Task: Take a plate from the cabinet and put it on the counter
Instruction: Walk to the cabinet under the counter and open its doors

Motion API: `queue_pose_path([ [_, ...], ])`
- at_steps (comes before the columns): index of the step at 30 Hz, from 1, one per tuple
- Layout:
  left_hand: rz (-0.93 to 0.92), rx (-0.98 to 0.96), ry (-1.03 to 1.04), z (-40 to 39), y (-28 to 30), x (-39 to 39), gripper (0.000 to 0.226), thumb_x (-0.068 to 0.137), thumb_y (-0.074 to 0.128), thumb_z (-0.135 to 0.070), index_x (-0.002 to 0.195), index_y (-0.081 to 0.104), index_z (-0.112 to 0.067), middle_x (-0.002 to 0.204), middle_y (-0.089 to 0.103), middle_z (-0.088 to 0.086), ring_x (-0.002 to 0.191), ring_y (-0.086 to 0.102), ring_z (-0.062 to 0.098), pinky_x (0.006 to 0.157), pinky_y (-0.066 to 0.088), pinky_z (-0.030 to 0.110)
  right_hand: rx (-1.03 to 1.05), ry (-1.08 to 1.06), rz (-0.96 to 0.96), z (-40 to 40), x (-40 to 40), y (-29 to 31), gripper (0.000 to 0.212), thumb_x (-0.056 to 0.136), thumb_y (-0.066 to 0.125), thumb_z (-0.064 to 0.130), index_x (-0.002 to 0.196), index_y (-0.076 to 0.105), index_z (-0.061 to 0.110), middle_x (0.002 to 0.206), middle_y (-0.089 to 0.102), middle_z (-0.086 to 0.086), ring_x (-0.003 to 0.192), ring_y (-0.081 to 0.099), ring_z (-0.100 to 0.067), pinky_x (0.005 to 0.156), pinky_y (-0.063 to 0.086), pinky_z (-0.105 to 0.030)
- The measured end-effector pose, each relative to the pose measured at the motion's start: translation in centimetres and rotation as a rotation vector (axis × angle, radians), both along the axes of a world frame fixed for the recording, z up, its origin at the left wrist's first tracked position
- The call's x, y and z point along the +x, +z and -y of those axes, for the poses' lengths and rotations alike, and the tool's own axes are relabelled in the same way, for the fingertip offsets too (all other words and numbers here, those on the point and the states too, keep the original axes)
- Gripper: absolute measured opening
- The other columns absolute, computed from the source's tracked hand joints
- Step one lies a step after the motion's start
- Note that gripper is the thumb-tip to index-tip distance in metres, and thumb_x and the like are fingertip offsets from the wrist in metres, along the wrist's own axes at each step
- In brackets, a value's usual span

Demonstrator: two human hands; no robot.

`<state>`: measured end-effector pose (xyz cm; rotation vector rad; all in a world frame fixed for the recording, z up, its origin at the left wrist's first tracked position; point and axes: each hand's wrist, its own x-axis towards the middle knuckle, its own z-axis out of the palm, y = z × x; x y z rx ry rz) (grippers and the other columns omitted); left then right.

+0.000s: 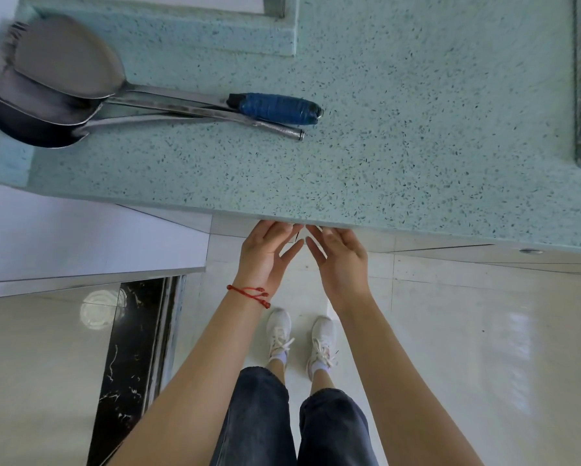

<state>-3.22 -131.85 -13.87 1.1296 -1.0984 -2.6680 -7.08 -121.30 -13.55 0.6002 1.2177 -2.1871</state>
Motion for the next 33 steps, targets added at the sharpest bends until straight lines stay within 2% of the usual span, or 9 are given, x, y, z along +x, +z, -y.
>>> queue_pose_path([
  [2,-0.026,0.027,-0.004,0.1,0.0,0.1,0.025,0.084,0.052,0.001,0.092,0.06,-0.021,0.093,0.07,-0.009,0.1,0.064,0.011,0.08,0.054,0.026,-0.013,-0.007,0.013,0.1,0.1,0.1,0.025,0.09,0.044,-0.004,0.093,0.062,0.012,0.095,0.068,-0.002,0.1,0.065,-0.018,0.092,0.049,-0.033],
  [5,-0.052,0.046,-0.031,0.0,0.1,0.3,0.028,0.083,0.05,0.004,0.094,0.059,-0.02,0.101,0.067,-0.005,0.1,0.064,0.01,0.08,0.055,0.023,-0.015,-0.024,0.035,0.3,0.2,0.3,0.024,0.09,0.044,-0.006,0.085,0.061,0.011,0.086,0.07,0.0,0.098,0.064,-0.019,0.093,0.049,-0.035],
  [8,-0.042,0.053,-0.016,-0.2,0.2,0.5,0.021,0.083,0.052,0.004,0.084,0.055,-0.017,0.095,0.062,0.0,0.1,0.063,0.012,0.081,0.054,0.027,-0.015,-0.046,0.054,0.0,0.6,0.0,0.021,0.089,0.046,-0.006,0.082,0.057,0.011,0.083,0.069,-0.002,0.093,0.064,-0.019,0.086,0.05,-0.032],
  [12,-0.002,0.025,-0.02,-0.4,0.1,1.6,0.024,0.083,0.055,0.001,0.104,0.055,-0.01,0.105,0.064,0.005,0.099,0.064,0.01,0.075,0.055,0.021,0.018,-0.039,0.049,-0.5,2.1,0.0,0.02,0.088,0.048,-0.006,0.086,0.057,0.012,0.083,0.071,0.001,0.086,0.065,-0.014,0.082,0.05,-0.027],
  [17,0.036,0.021,0.028,-1.1,0.5,4.1,0.015,0.083,0.056,-0.001,0.095,0.058,-0.01,0.085,0.069,-0.003,0.094,0.065,0.012,0.076,0.057,0.026,0.109,-0.034,0.064,-1.5,4.1,0.5,0.014,0.084,0.057,-0.002,0.082,0.057,0.012,0.074,0.071,0.003,0.08,0.066,-0.011,0.082,0.049,-0.025],
  [20,0.07,-0.033,0.046,-1.5,0.7,5.5,0.01,0.084,0.056,-0.002,0.086,0.06,-0.011,0.077,0.071,-0.005,0.092,0.065,0.014,0.08,0.057,0.027,0.182,-0.041,0.071,-2.1,5.4,0.6,0.012,0.082,0.061,-0.001,0.08,0.056,0.011,0.074,0.069,-0.001,0.078,0.067,-0.013,0.086,0.049,-0.029],
  [25,0.192,-0.23,0.075,-2.1,0.7,7.6,0.009,0.083,0.058,-0.006,0.082,0.062,-0.013,0.086,0.067,0.007,0.089,0.065,0.022,0.075,0.056,0.025,0.393,-0.028,0.055,-2.5,7.3,1.0,0.011,0.082,0.064,0.008,0.072,0.059,0.01,0.058,0.068,0.009,0.073,0.064,-0.015,0.088,0.052,-0.031],
  [28,0.245,-0.305,0.081,-2.4,0.6,8.4,0.008,0.081,0.063,-0.009,0.075,0.064,-0.015,0.066,0.073,-0.008,0.076,0.07,0.015,0.071,0.057,0.024,0.521,-0.049,0.079,-2.6,8.4,1.0,0.016,0.079,0.069,0.016,0.07,0.058,0.008,0.054,0.063,0.009,0.069,0.062,-0.015,0.088,0.052,-0.032],
  [33,0.362,-0.446,0.135,-3.3,0.6,8.7,0.014,0.078,0.068,-0.012,0.065,0.062,-0.013,0.051,0.069,-0.009,0.057,0.067,0.006,0.061,0.057,0.017,0.638,-0.084,0.123,-2.9,9.9,1.3,0.029,0.075,0.073,0.022,0.065,0.049,0.007,0.055,0.055,0.002,0.064,0.055,-0.015,0.08,0.048,-0.031],
])
